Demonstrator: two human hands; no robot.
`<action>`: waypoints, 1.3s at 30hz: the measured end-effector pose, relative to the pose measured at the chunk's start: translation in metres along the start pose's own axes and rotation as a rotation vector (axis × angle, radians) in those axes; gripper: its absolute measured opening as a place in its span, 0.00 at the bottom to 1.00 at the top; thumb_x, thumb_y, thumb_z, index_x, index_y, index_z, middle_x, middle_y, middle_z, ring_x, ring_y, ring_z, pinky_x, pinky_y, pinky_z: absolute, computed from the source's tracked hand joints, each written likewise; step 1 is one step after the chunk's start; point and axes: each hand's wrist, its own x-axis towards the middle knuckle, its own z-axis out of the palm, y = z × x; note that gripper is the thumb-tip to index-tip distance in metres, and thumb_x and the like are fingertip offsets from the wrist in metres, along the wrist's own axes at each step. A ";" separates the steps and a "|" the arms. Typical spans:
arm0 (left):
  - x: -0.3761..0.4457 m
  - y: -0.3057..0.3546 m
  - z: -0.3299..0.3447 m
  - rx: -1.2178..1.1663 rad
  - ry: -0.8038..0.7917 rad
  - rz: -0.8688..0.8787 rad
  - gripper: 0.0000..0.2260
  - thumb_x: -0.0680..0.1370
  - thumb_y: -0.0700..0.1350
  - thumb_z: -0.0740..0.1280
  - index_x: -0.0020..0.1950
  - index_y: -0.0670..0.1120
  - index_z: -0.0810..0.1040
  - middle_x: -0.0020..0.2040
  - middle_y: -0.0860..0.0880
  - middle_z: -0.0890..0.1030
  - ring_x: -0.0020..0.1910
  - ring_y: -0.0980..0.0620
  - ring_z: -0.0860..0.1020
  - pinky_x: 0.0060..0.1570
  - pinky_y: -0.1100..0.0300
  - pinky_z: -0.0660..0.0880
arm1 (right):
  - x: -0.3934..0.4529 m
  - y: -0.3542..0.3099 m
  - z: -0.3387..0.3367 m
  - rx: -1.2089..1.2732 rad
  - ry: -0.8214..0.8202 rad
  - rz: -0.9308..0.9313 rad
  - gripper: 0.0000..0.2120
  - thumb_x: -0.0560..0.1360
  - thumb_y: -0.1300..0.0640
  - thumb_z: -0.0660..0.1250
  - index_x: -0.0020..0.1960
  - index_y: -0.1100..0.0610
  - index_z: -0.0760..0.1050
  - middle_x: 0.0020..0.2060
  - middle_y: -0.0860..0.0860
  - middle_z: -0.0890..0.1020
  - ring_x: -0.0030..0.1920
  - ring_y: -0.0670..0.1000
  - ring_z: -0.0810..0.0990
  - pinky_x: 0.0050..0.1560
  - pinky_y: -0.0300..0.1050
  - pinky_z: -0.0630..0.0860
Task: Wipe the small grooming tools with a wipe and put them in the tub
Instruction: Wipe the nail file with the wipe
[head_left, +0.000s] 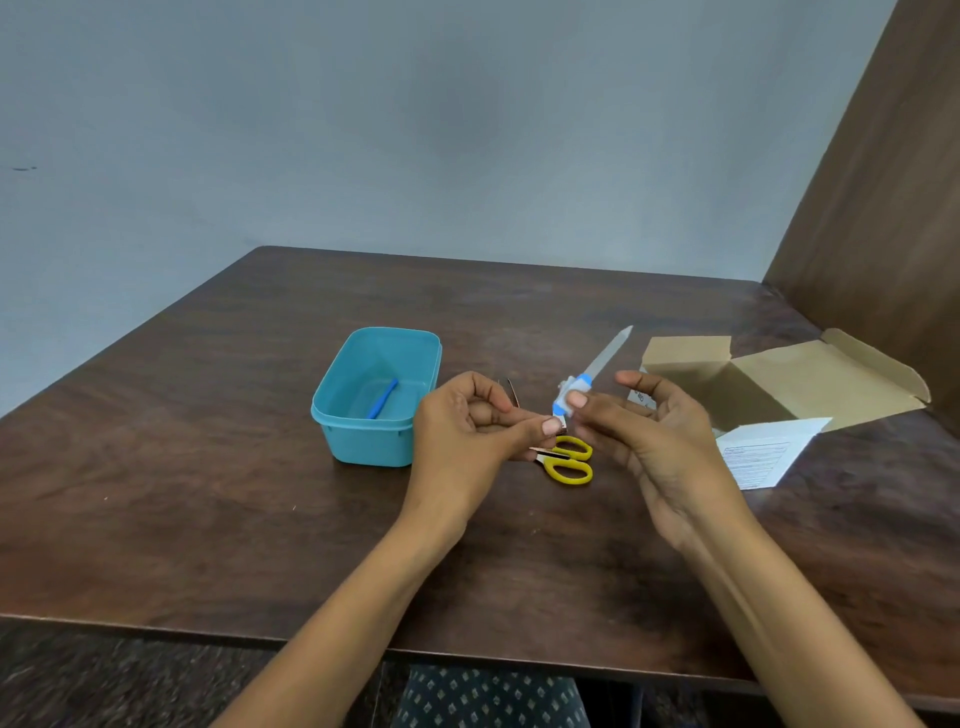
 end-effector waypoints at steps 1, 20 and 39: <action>0.000 -0.001 0.000 0.008 0.000 -0.004 0.15 0.65 0.34 0.76 0.40 0.43 0.71 0.35 0.44 0.85 0.35 0.49 0.85 0.31 0.60 0.79 | -0.001 0.000 0.001 -0.006 -0.006 0.002 0.28 0.56 0.61 0.76 0.54 0.57 0.69 0.38 0.57 0.86 0.39 0.52 0.85 0.42 0.41 0.82; 0.000 -0.004 0.003 0.148 -0.176 -0.044 0.04 0.77 0.42 0.67 0.42 0.48 0.79 0.33 0.52 0.83 0.38 0.55 0.82 0.27 0.61 0.77 | 0.001 0.001 -0.002 0.068 0.027 0.013 0.26 0.64 0.68 0.74 0.58 0.59 0.68 0.36 0.54 0.86 0.37 0.49 0.84 0.39 0.38 0.81; 0.001 -0.004 0.000 0.170 -0.179 -0.096 0.05 0.77 0.42 0.67 0.42 0.47 0.80 0.35 0.50 0.83 0.39 0.55 0.82 0.30 0.60 0.79 | 0.002 0.002 0.001 0.041 0.056 -0.022 0.30 0.61 0.66 0.76 0.58 0.58 0.67 0.38 0.56 0.86 0.38 0.51 0.84 0.40 0.41 0.82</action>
